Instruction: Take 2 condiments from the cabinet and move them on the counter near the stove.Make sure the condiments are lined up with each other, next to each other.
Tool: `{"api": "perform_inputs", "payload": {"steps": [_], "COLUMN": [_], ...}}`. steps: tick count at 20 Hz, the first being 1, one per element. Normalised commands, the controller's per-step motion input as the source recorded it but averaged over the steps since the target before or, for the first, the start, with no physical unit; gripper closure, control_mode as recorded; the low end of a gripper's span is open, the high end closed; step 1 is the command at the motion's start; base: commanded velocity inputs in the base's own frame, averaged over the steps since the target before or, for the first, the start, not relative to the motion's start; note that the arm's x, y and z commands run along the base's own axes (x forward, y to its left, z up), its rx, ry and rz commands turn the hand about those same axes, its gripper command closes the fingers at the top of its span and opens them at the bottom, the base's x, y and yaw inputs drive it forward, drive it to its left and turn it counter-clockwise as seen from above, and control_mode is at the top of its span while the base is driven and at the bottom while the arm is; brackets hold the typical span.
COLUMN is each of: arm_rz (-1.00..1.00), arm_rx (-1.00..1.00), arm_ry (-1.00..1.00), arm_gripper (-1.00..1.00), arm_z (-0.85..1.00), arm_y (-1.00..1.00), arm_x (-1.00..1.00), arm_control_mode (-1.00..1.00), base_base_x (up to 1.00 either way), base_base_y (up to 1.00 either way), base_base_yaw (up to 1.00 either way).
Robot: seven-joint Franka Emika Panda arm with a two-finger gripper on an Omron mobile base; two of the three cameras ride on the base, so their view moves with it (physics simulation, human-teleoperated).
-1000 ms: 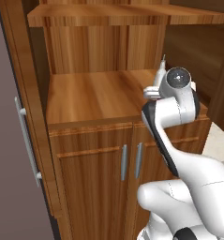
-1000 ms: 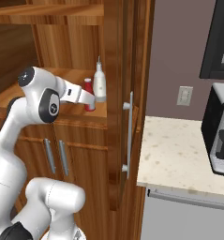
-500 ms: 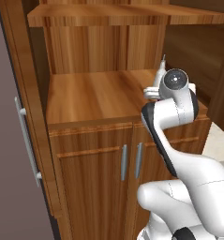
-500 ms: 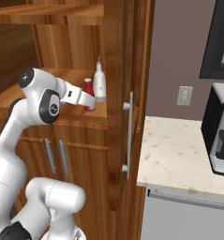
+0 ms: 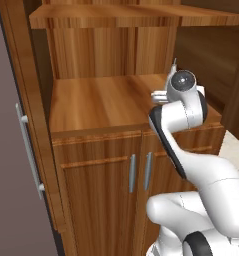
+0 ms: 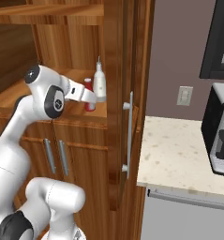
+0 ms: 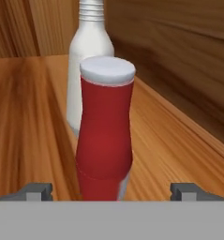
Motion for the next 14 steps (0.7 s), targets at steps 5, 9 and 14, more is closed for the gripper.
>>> {"api": "perform_inputs", "payload": {"steps": [5,9,14], "arm_rz": [0.00,0.00,0.00], "arm_rx": [0.00,0.00,0.00], "arm_ry": [0.02,0.00,0.00], "arm_gripper": [-1.00,-1.00,-1.00], "arm_z": [-0.02,-0.04,-0.05], "arm_y": [0.00,0.00,0.00], "arm_x": [0.31,0.25,0.12], "arm_control_mode": [-1.00,-1.00,-1.00], "base_base_x": [0.00,0.00,0.00], "base_base_y": [0.00,0.00,0.00], "base_base_yaw": [0.00,0.00,0.00]}}
